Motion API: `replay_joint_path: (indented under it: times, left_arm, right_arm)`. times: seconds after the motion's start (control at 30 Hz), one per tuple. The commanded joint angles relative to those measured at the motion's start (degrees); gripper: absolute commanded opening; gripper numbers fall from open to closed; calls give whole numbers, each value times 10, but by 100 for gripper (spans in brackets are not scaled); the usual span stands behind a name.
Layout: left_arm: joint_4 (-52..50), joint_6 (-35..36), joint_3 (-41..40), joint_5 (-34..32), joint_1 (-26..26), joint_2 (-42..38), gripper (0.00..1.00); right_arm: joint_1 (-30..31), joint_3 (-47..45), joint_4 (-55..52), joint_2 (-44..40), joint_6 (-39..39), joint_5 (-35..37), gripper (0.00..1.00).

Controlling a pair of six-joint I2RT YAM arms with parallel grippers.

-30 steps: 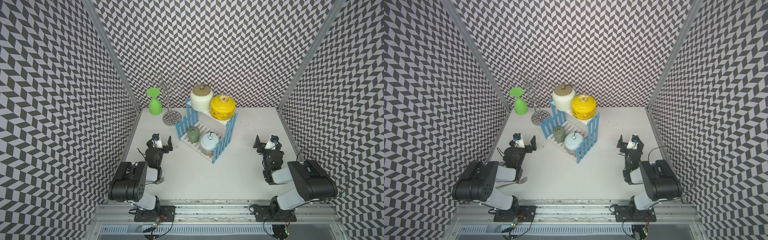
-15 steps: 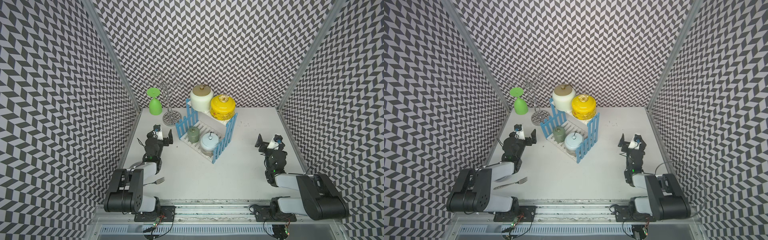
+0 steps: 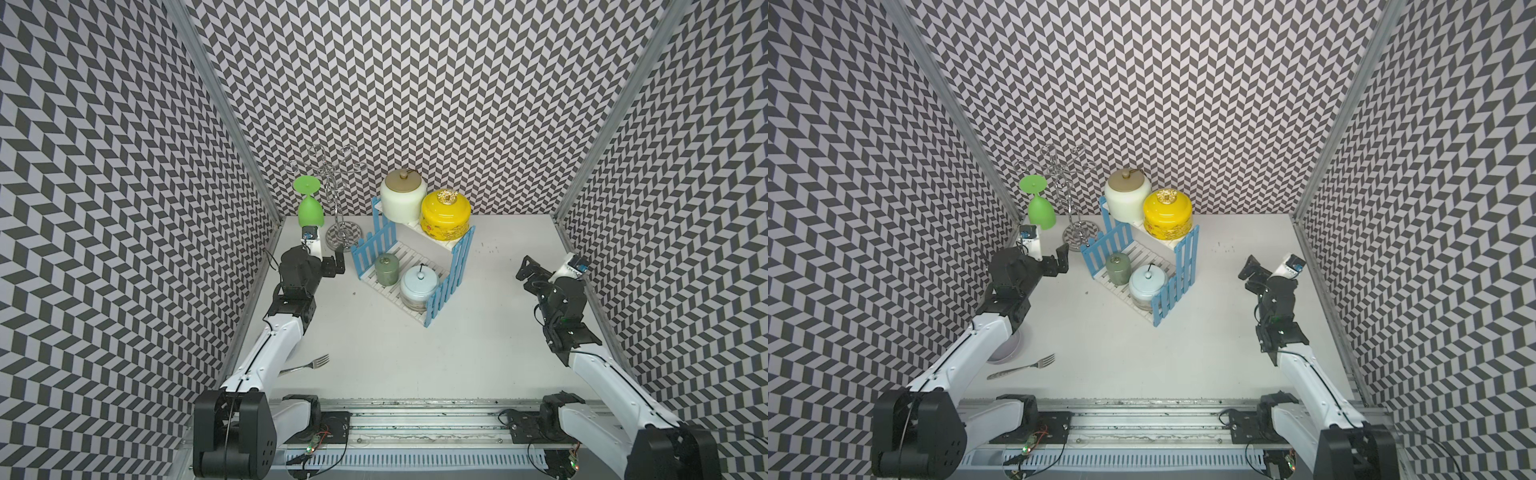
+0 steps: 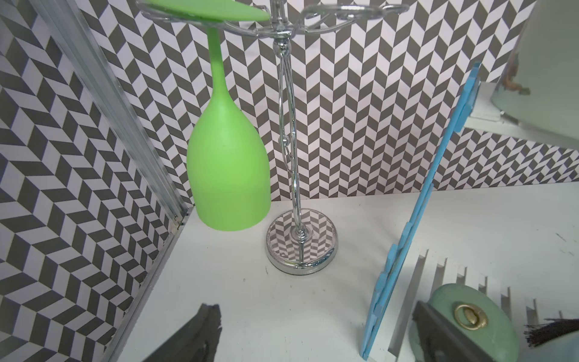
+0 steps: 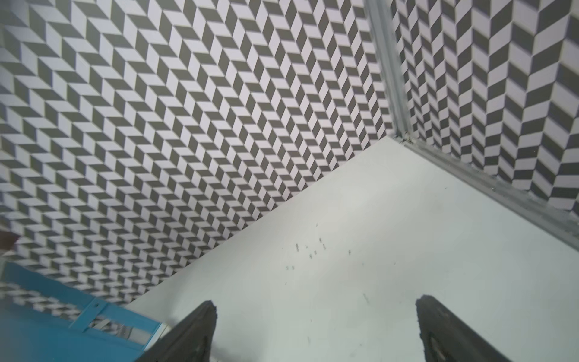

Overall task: Remove the tea canisters from the shelf
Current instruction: Move the shelf to the center of the board.

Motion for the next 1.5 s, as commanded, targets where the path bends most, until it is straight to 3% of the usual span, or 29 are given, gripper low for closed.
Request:
replay_joint_path:
  times: [0.0, 0.17, 0.33, 0.63, 0.97, 1.17, 1.47]
  left_arm:
    - [-54, -3, -4, 30, 3, -5, 100]
    - [-54, -8, 2, 62, 2, 19, 100]
    - [-55, -12, -14, 88, 6, 18, 100]
    - [-56, -17, -11, 91, 9, 23, 100]
    - [-57, -22, -13, 120, 18, 18, 100]
    - [-53, -24, -16, 123, 21, 19, 100]
    - [-60, -30, -6, 131, 27, 27, 100]
  right_arm:
    - [1, -4, -48, -37, 28, -72, 100]
    - [14, 9, -68, -47, 38, -121, 100]
    - [66, 18, -86, -49, 64, -126, 100]
    - [250, 23, -79, -53, 79, -40, 100]
    - [416, 11, -12, -17, 10, 25, 100]
    - [467, 11, 20, 11, -15, 37, 100]
    - [491, 16, 51, 74, -23, 69, 100]
